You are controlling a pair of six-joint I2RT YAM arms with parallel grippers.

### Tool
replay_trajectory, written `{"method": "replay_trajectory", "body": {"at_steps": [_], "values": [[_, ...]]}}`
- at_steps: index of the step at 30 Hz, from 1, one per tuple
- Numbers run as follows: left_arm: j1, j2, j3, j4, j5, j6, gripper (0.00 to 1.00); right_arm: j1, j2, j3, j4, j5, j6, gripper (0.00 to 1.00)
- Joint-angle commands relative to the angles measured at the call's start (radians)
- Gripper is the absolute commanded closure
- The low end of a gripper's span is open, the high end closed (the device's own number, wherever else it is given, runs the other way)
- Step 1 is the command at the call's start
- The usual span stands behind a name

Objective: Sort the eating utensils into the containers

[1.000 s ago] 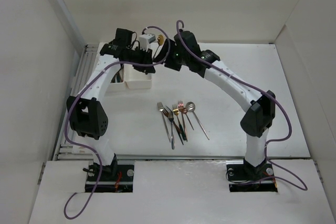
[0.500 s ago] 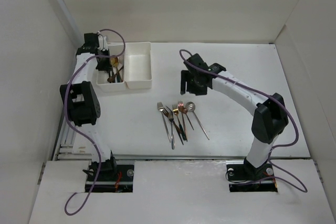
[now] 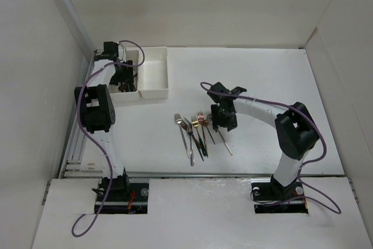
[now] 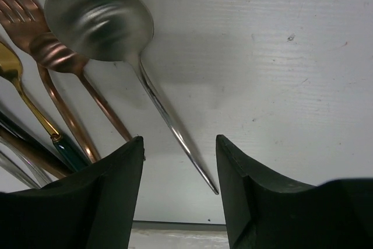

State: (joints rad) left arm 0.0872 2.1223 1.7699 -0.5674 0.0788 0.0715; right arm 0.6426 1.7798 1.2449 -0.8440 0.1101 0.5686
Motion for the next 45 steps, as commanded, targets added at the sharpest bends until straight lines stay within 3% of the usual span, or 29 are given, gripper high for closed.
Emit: {"method": "replay_trajectory", "body": {"at_steps": [1,6,11,14,18,27,31,38,44,45], "values": [[0.005,-0.108,0.036,-0.002,-0.007,0.008,0.35,0.015,-0.023,-0.001,0.042,-0.007,-0.01,0.42],[0.005,-0.186,0.045,-0.002,-0.017,0.028,0.32,0.074,-0.068,0.053,0.051,0.014,-0.038,0.47],[0.005,-0.265,0.033,-0.002,0.004,0.028,0.32,0.104,-0.016,0.105,0.053,0.002,-0.026,0.65],[0.005,-0.289,0.013,-0.023,0.036,0.028,0.31,0.104,0.018,0.116,0.043,0.013,0.008,0.65],[0.005,-0.329,-0.007,-0.032,0.047,0.039,0.31,0.104,0.027,0.126,-0.007,0.152,0.062,0.6],[0.005,-0.4,-0.027,-0.051,0.058,0.059,0.3,0.104,0.137,0.103,-0.007,0.161,0.082,0.56],[0.005,-0.423,-0.046,-0.051,0.058,0.059,0.3,0.104,0.178,0.079,0.025,0.14,0.073,0.63],[0.005,-0.443,-0.07,-0.051,0.049,0.077,0.3,0.095,0.188,0.045,0.06,0.166,0.053,1.0],[-0.004,-0.452,-0.069,-0.074,0.232,0.123,0.24,0.066,0.086,0.096,0.025,0.235,0.051,1.0],[-0.013,-0.452,-0.069,-0.101,0.324,0.137,0.21,0.055,0.063,0.115,0.025,0.235,0.06,1.0]]}}
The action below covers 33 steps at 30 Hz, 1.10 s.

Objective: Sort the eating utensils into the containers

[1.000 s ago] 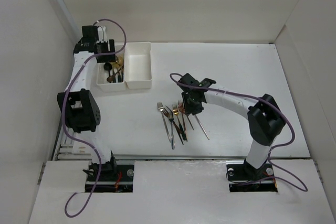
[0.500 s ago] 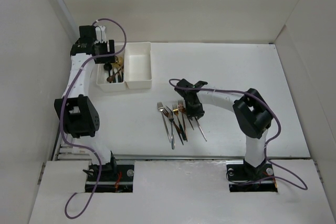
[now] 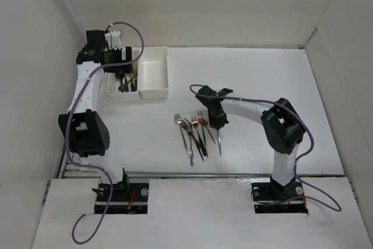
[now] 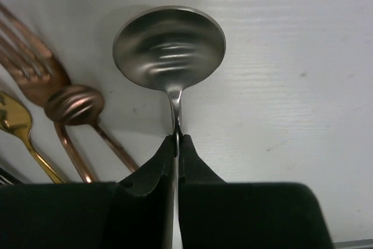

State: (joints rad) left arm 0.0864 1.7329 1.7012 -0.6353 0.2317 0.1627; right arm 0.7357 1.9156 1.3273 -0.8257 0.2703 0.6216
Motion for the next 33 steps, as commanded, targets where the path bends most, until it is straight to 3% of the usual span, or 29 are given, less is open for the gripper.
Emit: {"method": "replay_trajectory", "body": {"at_steps": [1,3,6,8,11,19,25,30,33], "values": [[-0.013,-0.062,0.012,-0.047,0.223,0.078,0.19,-0.056,-0.096,0.086,-0.009,0.107,0.026,1.0],[-0.022,-0.062,0.012,-0.072,0.318,0.1,0.0,-0.056,-0.151,0.163,-0.029,0.153,0.047,1.0],[-0.062,-0.062,0.012,-0.092,0.509,0.15,0.0,-0.056,-0.161,0.349,-0.029,0.187,0.075,1.0],[-0.091,-0.062,0.012,-0.115,0.642,0.181,0.0,-0.056,-0.135,0.436,0.008,0.108,0.084,1.0],[-0.143,-0.062,0.002,-0.124,0.73,0.219,0.0,-0.056,-0.069,0.571,0.095,0.012,0.119,1.0],[-0.266,-0.062,-0.017,-0.133,0.765,0.241,0.0,-0.027,0.066,0.794,0.247,-0.175,0.23,1.0],[-0.3,-0.042,-0.026,-0.098,0.733,0.212,0.0,-0.018,0.079,0.794,0.281,-0.21,0.24,1.0],[-0.329,-0.024,-0.06,-0.058,0.624,0.164,0.11,-0.009,0.042,0.738,0.348,-0.235,0.27,1.0],[-0.329,-0.024,-0.071,-0.047,0.604,0.164,0.38,-0.009,0.026,0.718,0.362,-0.246,0.282,1.0]]}}
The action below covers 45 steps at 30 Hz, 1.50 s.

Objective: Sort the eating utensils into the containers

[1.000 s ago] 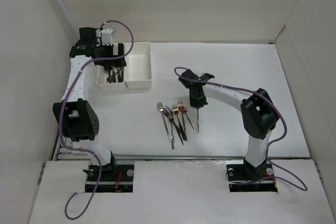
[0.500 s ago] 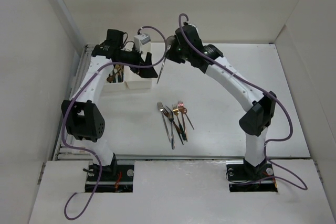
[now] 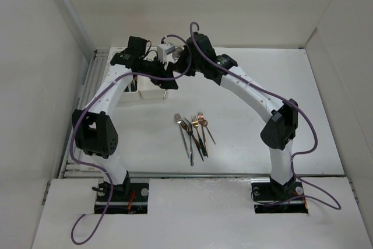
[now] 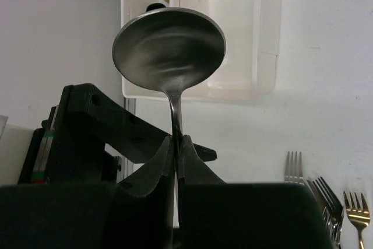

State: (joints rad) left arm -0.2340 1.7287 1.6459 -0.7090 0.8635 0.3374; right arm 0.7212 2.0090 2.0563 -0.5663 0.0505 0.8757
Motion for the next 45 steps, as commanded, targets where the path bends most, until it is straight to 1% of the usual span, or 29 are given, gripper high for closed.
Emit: {"method": "replay_trajectory", "body": {"at_steps": [1,2,3,4,8,9,10,11,12,13,14,15,16,18,19,20,22,23,27,28,31,33,35,36,40,45], "values": [[-0.008,-0.02,-0.015,0.026,-0.027,-0.011,0.49,0.006,-0.076,-0.012,0.103,-0.026,0.028,1.0],[-0.008,-0.02,-0.015,0.026,-0.04,-0.021,0.63,0.006,-0.076,-0.012,0.103,-0.035,0.028,1.0],[-0.008,-0.02,-0.015,0.037,-0.063,-0.031,0.9,0.006,-0.076,-0.021,0.103,-0.035,0.028,1.0],[-0.008,-0.02,-0.005,0.037,-0.075,-0.031,0.99,0.006,-0.076,-0.021,0.103,-0.044,0.028,1.0],[-0.008,-0.02,0.014,0.037,-0.095,-0.044,1.0,0.006,-0.067,-0.042,0.117,-0.074,0.028,0.99],[-0.008,-0.02,0.014,0.037,-0.125,-0.057,1.0,0.006,-0.056,-0.051,0.117,-0.086,0.028,0.93],[-0.008,-0.02,0.025,0.037,-0.151,-0.076,1.0,0.006,-0.056,-0.051,0.117,-0.086,0.028,0.73],[-0.008,-0.02,0.025,0.052,-0.187,-0.093,1.0,0.006,-0.056,-0.051,0.117,-0.086,0.028,0.63],[0.002,-0.02,0.025,0.077,-0.233,-0.112,1.0,0.006,-0.056,-0.061,0.103,-0.086,0.028,0.55],[0.021,-0.029,0.025,0.092,-0.333,-0.133,1.0,0.006,-0.056,-0.061,0.092,-0.071,0.017,0.46],[0.034,-0.029,0.016,0.107,-0.389,-0.18,1.0,0.006,-0.065,-0.08,0.082,-0.055,0.017,0.43],[0.05,-0.029,0.015,0.121,-0.444,-0.204,1.0,-0.005,-0.082,-0.091,0.062,-0.04,0.017,0.4],[0.086,-0.029,0.006,0.131,-0.545,-0.222,1.0,-0.005,-0.095,-0.105,0.062,-0.025,0.003,0.39],[0.13,-0.015,0.006,0.141,-0.619,-0.262,1.0,-0.014,-0.124,-0.152,0.036,0.023,-0.023,0.37],[0.154,0.0,0.006,0.167,-0.648,-0.273,1.0,-0.014,-0.151,-0.166,0.036,0.04,-0.061,0.37],[0.194,0.009,0.006,0.18,-0.697,-0.273,1.0,-0.014,-0.164,-0.182,0.019,0.07,-0.081,0.34],[0.217,0.037,0.015,0.213,-0.754,-0.282,1.0,-0.014,-0.184,-0.222,-0.01,0.084,-0.122,0.33],[0.228,0.069,0.026,0.236,-0.821,-0.282,1.0,-0.014,-0.184,-0.231,-0.023,0.084,-0.171,0.33],[0.249,0.178,0.092,0.237,-0.902,-0.294,1.0,-0.023,-0.164,-0.24,-0.145,0.111,-0.236,0.33],[0.26,0.198,0.116,0.237,-0.915,-0.294,1.0,-0.023,-0.164,-0.269,-0.174,0.111,-0.245,0.34],[0.269,0.267,0.135,0.227,-0.939,-0.304,0.96,-0.023,-0.173,-0.353,-0.175,0.111,-0.256,0.35],[0.269,0.29,0.161,0.218,-0.952,-0.304,0.87,-0.023,-0.188,-0.395,-0.175,0.111,-0.256,0.35],[0.269,0.302,0.161,0.209,-0.965,-0.304,0.73,-0.023,-0.214,-0.445,-0.162,0.111,-0.256,0.36],[0.269,0.302,0.161,0.209,-0.965,-0.304,0.63,-0.023,-0.233,-0.461,-0.147,0.111,-0.256,0.36],[0.269,0.281,0.137,0.209,-0.977,-0.313,0.41,-0.023,-0.256,-0.501,-0.122,0.111,-0.265,0.36],[0.269,0.22,0.137,0.209,-1.015,-0.313,0.36,-0.023,-0.256,-0.51,-0.122,0.111,-0.285,0.35]]}}
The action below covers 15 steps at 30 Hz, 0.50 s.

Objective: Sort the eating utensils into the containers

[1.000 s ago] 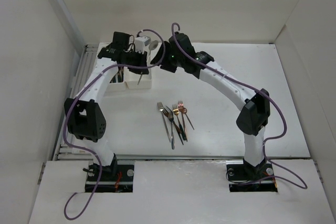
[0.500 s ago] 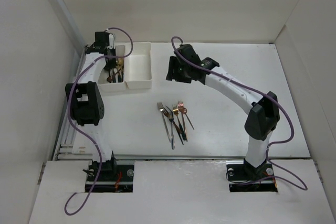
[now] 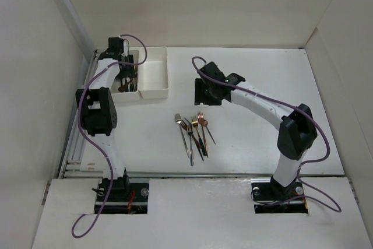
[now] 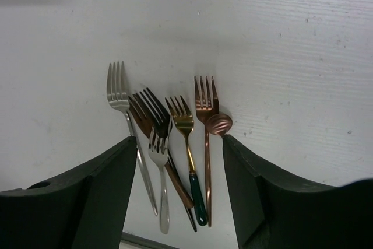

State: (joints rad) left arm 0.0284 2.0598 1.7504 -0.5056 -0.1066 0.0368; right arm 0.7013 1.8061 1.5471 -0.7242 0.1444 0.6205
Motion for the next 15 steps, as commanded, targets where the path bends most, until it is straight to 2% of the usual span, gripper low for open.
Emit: {"method": "replay_trajectory", "body": {"at_steps": [1,9,10,11,12,13,15], "values": [[-0.002,-0.122,0.023,0.006,-0.045,-0.012,0.35,-0.003,-0.053,-0.001,0.023,0.017,-0.03,0.34],[-0.062,-0.25,-0.025,0.015,-0.081,0.061,0.3,-0.003,-0.03,-0.032,-0.032,0.063,-0.117,0.28],[-0.071,-0.265,-0.025,0.015,-0.071,0.075,0.3,-0.003,-0.019,-0.041,-0.032,0.072,-0.117,0.3],[-0.071,-0.276,-0.034,0.003,-0.061,0.096,0.29,-0.003,-0.008,-0.059,-0.032,0.072,-0.126,0.41],[-0.071,-0.285,-0.034,0.003,-0.061,0.097,0.29,-0.003,-0.008,-0.059,-0.032,0.072,-0.127,0.41],[-0.071,-0.285,-0.034,-0.01,-0.061,0.097,0.29,-0.003,-0.008,-0.059,-0.032,0.072,-0.127,0.53],[-0.071,-0.297,-0.034,-0.036,-0.061,0.129,0.29,-0.003,-0.02,-0.093,-0.008,0.083,-0.127,0.59]]}}
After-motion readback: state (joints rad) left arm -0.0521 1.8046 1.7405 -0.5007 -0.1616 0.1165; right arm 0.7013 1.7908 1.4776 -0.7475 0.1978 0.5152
